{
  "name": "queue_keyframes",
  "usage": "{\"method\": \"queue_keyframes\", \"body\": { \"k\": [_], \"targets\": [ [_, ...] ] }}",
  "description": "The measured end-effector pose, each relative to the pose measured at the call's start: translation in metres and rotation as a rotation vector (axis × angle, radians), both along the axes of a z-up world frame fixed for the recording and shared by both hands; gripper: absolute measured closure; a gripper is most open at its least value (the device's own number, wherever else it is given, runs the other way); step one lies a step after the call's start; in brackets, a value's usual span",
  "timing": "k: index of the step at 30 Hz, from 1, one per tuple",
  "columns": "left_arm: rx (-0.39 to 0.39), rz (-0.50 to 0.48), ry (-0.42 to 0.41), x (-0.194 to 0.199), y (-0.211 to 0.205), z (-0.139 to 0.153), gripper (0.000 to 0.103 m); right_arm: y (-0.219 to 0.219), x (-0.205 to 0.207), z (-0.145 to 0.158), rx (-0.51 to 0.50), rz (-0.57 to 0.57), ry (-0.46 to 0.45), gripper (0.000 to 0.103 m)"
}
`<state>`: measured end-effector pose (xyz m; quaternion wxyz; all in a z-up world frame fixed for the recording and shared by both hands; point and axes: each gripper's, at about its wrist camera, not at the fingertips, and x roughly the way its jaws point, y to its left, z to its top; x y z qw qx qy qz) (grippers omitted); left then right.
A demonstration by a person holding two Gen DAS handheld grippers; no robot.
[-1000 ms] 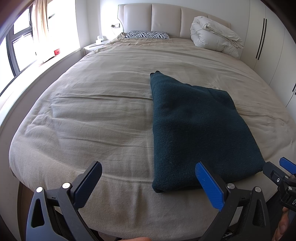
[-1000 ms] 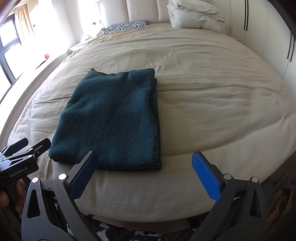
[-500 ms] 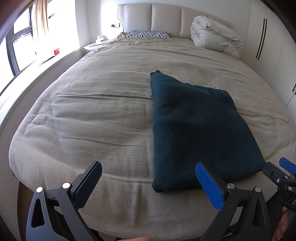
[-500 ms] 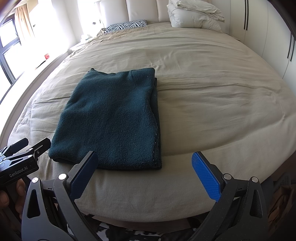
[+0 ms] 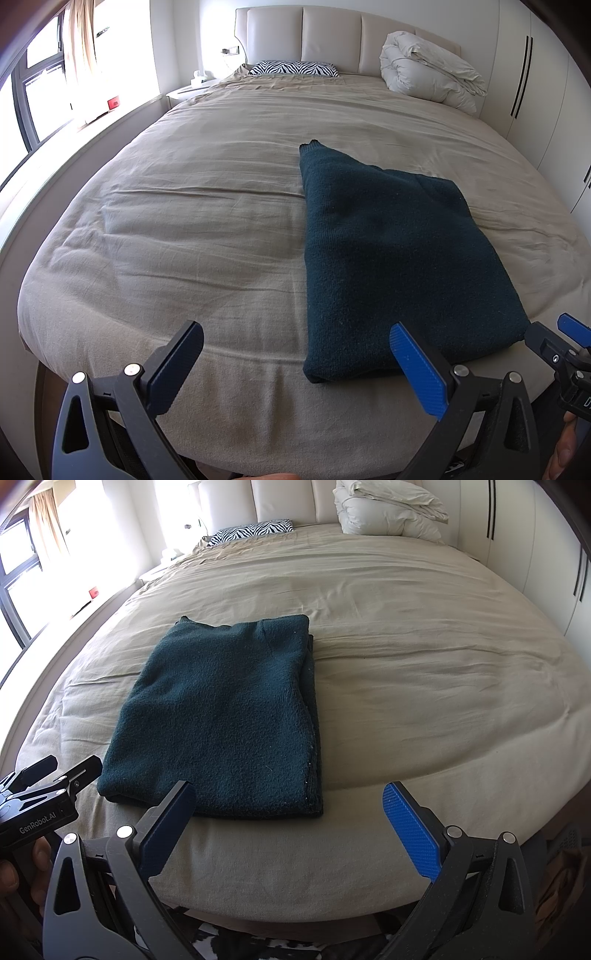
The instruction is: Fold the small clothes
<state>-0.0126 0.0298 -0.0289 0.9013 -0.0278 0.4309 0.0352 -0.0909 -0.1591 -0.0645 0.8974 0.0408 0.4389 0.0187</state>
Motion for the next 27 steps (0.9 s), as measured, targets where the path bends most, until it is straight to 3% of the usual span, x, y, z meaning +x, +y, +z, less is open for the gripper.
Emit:
{"method": "queue_keyframes", "body": {
  "k": [27],
  "targets": [
    [0.001, -0.001, 0.008, 0.0051, 0.0075, -0.0016, 0.000, 0.0024, 0.0005, -0.0018, 0.006, 0.002, 0.008, 0.000]
  ]
}}
